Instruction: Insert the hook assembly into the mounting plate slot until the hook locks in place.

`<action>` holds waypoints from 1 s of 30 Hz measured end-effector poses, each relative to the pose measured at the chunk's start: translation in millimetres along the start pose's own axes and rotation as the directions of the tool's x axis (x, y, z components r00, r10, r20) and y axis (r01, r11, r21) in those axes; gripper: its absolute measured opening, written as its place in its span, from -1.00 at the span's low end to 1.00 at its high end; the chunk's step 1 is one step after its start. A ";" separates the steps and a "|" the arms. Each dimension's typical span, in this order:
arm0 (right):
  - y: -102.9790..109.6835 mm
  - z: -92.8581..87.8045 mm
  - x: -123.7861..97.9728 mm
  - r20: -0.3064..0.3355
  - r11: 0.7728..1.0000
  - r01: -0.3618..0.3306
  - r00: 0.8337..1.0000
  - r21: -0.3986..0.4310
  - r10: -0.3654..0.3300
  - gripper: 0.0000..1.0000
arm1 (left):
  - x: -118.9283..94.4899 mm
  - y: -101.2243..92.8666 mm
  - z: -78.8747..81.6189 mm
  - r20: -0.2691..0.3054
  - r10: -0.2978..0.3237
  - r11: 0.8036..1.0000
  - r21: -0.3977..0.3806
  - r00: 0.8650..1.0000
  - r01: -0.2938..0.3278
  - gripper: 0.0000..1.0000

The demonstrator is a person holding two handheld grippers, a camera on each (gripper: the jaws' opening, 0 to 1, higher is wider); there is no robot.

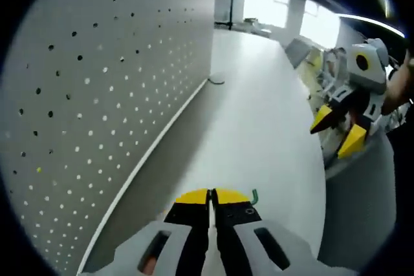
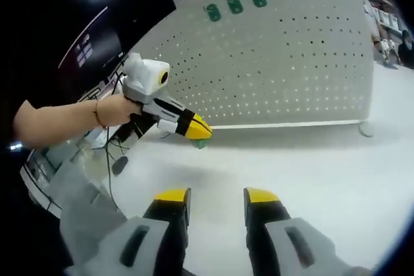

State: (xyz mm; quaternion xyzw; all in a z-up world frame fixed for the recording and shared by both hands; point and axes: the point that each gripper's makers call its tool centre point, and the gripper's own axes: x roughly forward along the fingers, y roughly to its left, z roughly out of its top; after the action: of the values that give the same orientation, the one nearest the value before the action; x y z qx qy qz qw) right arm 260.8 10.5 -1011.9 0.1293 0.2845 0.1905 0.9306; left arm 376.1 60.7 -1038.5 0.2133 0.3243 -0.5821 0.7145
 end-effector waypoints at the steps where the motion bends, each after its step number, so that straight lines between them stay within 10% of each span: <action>1: 2.5 0.8 0.3 0.003 1.000 -0.003 1.000 0.002 0.003 -0.40 | -2.3 -3.3 0.2 0.012 0.002 1.000 -0.012 1.000 -0.002 -0.98; 30: 56.6 13.5 23.7 0.050 0.995 -0.090 0.995 0.033 0.088 -0.58 | -45.7 -73.5 3.7 0.293 0.043 0.948 -0.312 0.955 0.053 -0.98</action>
State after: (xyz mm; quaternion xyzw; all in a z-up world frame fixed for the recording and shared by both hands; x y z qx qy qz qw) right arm 270.8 69.4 -992.7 0.1631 0.2590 0.2236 0.9254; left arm 300.5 72.9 -998.0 0.0055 0.3035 -0.5495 0.7784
